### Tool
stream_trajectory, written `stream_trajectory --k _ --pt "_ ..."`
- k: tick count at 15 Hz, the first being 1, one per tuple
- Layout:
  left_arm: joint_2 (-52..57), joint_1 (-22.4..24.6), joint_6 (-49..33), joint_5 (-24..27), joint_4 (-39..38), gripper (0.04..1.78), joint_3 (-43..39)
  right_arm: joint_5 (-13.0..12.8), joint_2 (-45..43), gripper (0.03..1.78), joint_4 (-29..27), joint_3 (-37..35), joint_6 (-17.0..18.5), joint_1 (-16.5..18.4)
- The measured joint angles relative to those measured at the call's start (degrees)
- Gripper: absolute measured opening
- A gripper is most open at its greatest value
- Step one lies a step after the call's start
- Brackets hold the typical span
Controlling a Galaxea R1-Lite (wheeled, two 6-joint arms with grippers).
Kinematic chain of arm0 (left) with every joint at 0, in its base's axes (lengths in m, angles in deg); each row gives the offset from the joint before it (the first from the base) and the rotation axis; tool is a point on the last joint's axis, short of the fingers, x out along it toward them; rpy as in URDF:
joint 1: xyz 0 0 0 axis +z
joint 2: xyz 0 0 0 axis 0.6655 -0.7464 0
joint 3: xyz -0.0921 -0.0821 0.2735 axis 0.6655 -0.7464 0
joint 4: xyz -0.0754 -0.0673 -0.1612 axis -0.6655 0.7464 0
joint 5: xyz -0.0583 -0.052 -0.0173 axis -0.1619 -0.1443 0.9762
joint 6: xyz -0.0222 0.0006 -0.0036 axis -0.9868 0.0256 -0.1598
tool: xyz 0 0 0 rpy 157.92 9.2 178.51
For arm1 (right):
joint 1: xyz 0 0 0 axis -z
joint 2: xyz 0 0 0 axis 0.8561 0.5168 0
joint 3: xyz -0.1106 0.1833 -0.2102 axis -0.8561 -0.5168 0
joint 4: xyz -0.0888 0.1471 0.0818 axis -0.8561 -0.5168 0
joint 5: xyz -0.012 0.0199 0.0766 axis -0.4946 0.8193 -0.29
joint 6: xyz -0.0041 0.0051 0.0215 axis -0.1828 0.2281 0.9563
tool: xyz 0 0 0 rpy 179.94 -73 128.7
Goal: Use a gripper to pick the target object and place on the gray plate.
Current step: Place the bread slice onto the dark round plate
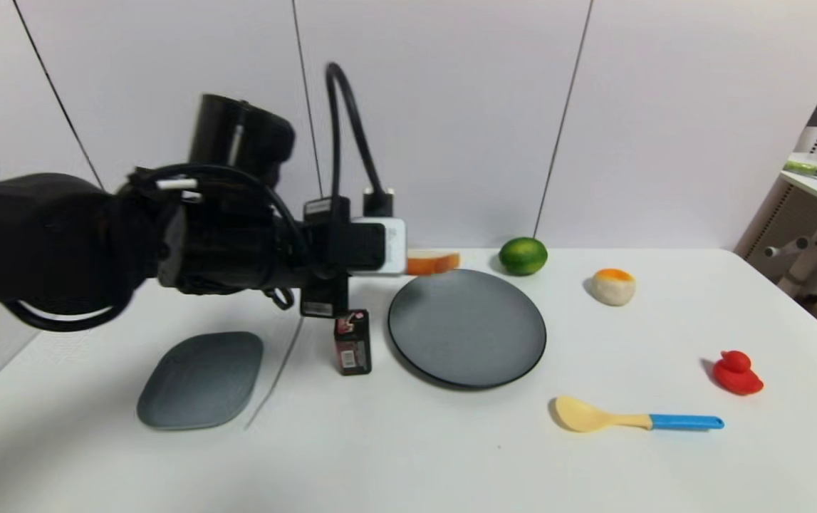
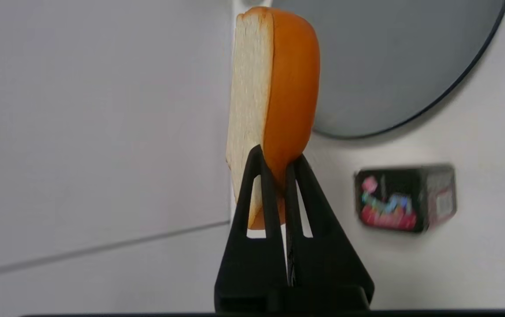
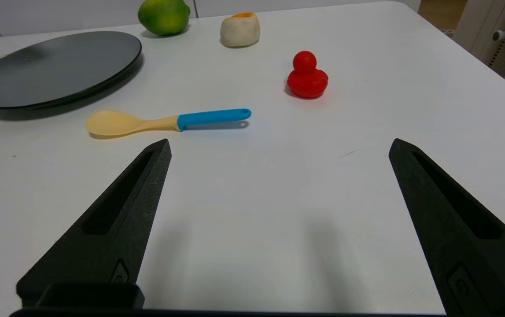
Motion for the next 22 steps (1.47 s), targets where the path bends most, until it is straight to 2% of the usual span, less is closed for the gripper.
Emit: stream_trajectory --k 4,7,12,22 --pt "-10.25 -6.25 0.13 -1.13 0.11 0.09 7.17 -0.01 0.00 1.71 0.00 0.00 0.01 0.00" --pt "-15.96 -8.37 0.09 -1.55 0.00 0.09 11.74 -0.01 0.00 1.71 0.00 0.00 0.00 0.00" --pt "-19.85 -9.07 0.22 -1.77 -0.11 0.09 14.32 0.00 0.00 1.71 0.00 0.00 0.01 0.00" --pt "-19.32 -8.94 0.22 -2.44 0.99 0.09 14.49 -0.01 0.00 1.71 0.00 0.00 0.04 0.00"
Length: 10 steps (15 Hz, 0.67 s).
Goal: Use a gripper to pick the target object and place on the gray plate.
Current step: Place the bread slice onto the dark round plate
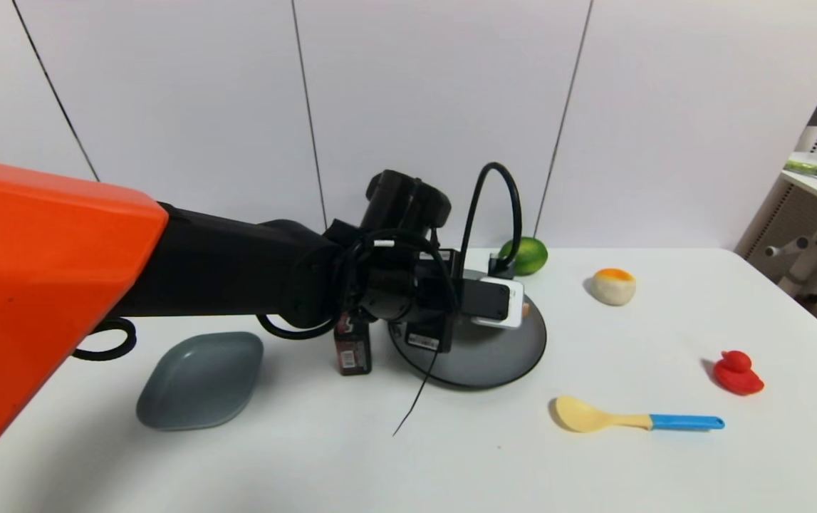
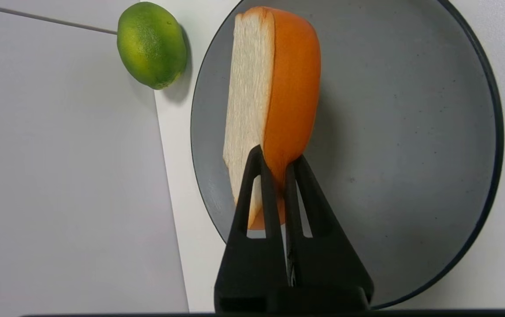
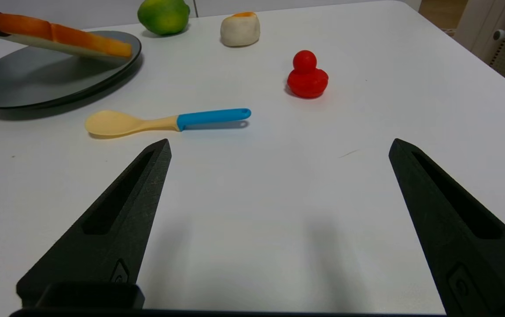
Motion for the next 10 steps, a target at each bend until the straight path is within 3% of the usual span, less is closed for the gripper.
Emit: stream_trajectory --k 3,4,7,10 --pt "0.82 0.00 -0.24 0.00 3.66 0.09 -0.22 0.00 0.00 1.71 0.00 0.00 0.00 0.00" --pt "0.99 0.02 -0.24 0.06 4.22 0.17 -0.33 0.00 0.00 1.71 0.00 0.00 0.02 0.00" --pt "1.29 0.15 -0.17 0.15 4.35 0.67 -0.52 0.00 0.00 1.71 -0.02 0.00 -0.04 0.00" --pt "1.73 0.17 0.02 0.11 4.77 0.99 -0.55 0.01 0.00 1.71 0.00 0.00 -0.02 0.00"
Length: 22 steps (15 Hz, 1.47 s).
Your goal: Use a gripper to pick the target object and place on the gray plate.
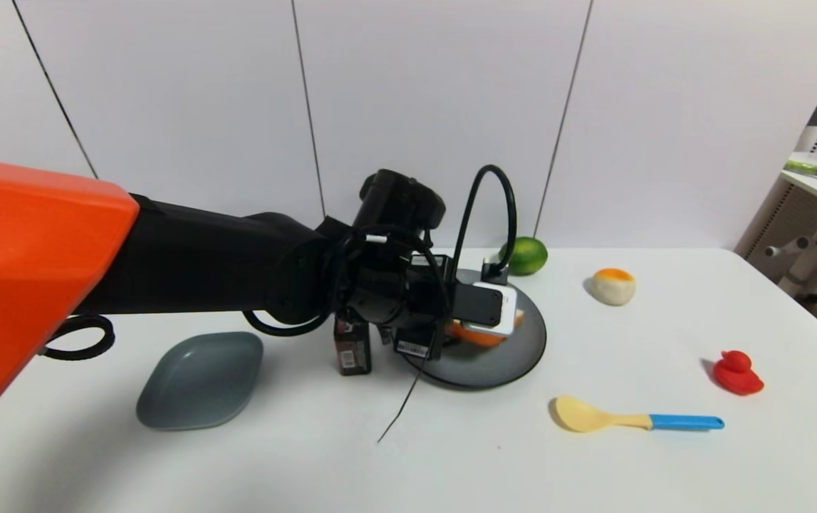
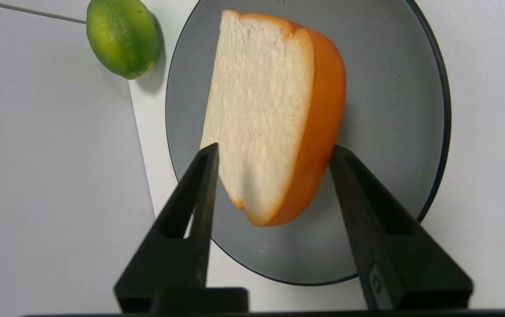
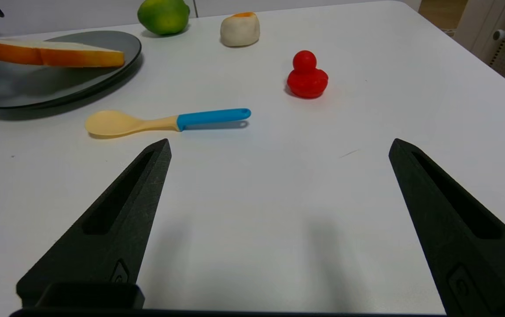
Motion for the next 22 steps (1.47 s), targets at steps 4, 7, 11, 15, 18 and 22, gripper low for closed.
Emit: stream_trajectory --k 4,7,11,15,18,22 --pt "3.74 -0.15 -0.09 -0.85 6.14 1.28 0.59 -0.04 0.00 1.71 0.00 0.00 0.00 0.00" --pt "9.57 -0.28 -1.79 -1.48 10.75 1.42 0.94 -0.01 0.00 1.71 0.00 0.00 0.00 0.00" --pt "20.18 0.85 -4.61 -2.86 13.31 1.53 -2.15 -0.01 0.00 1.71 0.00 0.00 0.00 0.00" --pt "35.47 2.78 -14.10 -6.91 13.34 1.60 -14.23 -0.04 0.00 1.71 -0.02 0.00 0.00 0.00" --pt "50.05 7.50 -20.94 -8.12 12.13 1.64 -25.81 -0.01 0.00 1.71 0.00 0.00 0.02 0.00" --pt "69.71 19.70 -32.59 -8.48 4.44 1.66 -47.36 -0.01 0.00 1.71 0.00 0.00 0.02 0.00"
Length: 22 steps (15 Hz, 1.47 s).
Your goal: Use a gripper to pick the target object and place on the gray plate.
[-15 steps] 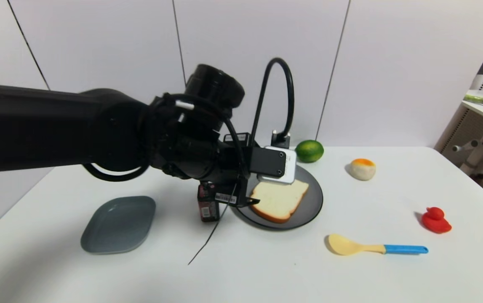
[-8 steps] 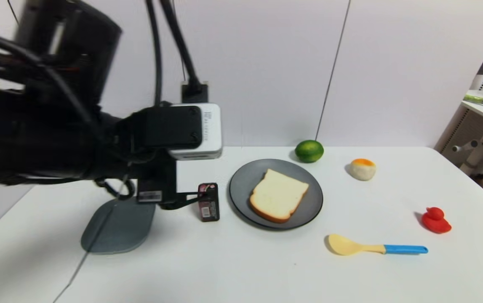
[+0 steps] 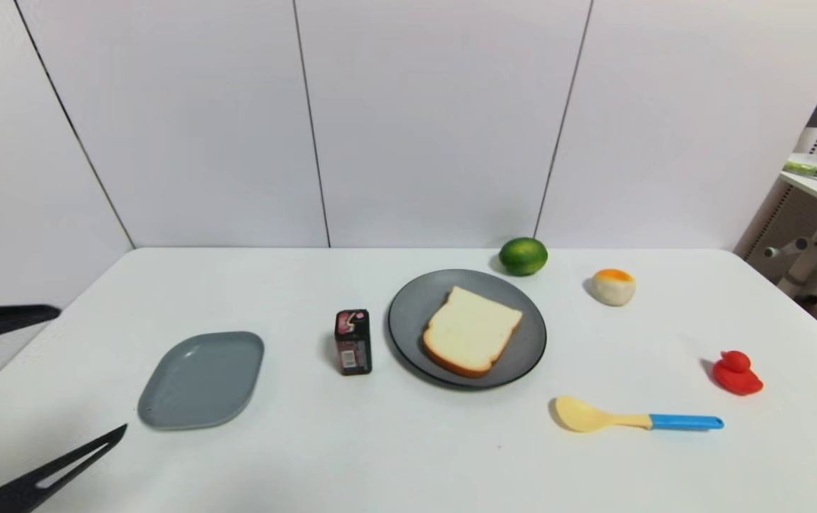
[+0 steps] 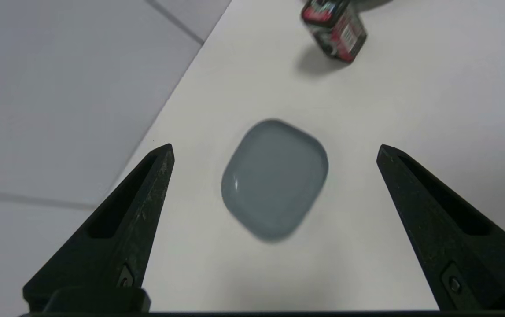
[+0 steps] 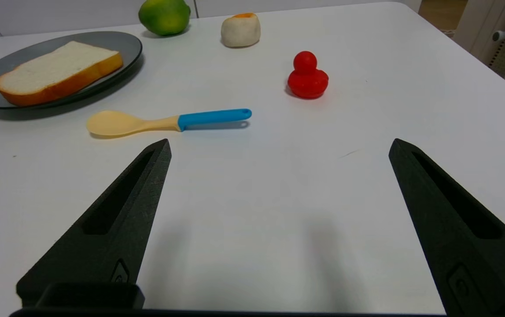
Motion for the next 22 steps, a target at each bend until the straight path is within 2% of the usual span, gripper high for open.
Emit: stream_trajectory --k 3,5,7,13,15,17,22 --pt "11.41 11.36 -8.81 -0.09 -11.53 1.67 -13.25 0.00 0.00 1.71 -0.02 0.00 -0.02 0.00" --pt "17.62 15.91 -12.24 -0.11 -16.86 1.68 -19.85 0.00 0.00 1.71 0.00 0.00 -0.02 0.00" --pt "23.32 18.70 -14.19 -0.11 -18.32 1.69 -25.66 0.00 0.00 1.71 0.00 0.00 -0.02 0.00" --pt "36.34 22.31 -18.91 0.02 -17.91 1.69 -37.64 0.00 0.00 1.71 0.00 0.00 -0.02 0.00" --pt "41.61 22.80 -20.88 0.17 -13.76 1.69 -38.56 0.00 0.00 1.71 0.00 0.00 0.00 0.00" --pt "44.52 23.06 -24.89 3.08 -11.31 1.69 -39.22 0.00 0.00 1.71 -0.02 0.00 -0.02 0.00" --pt "46.62 23.17 -26.40 3.72 -10.74 1.69 -39.63 0.00 0.00 1.71 0.00 0.00 0.00 0.00"
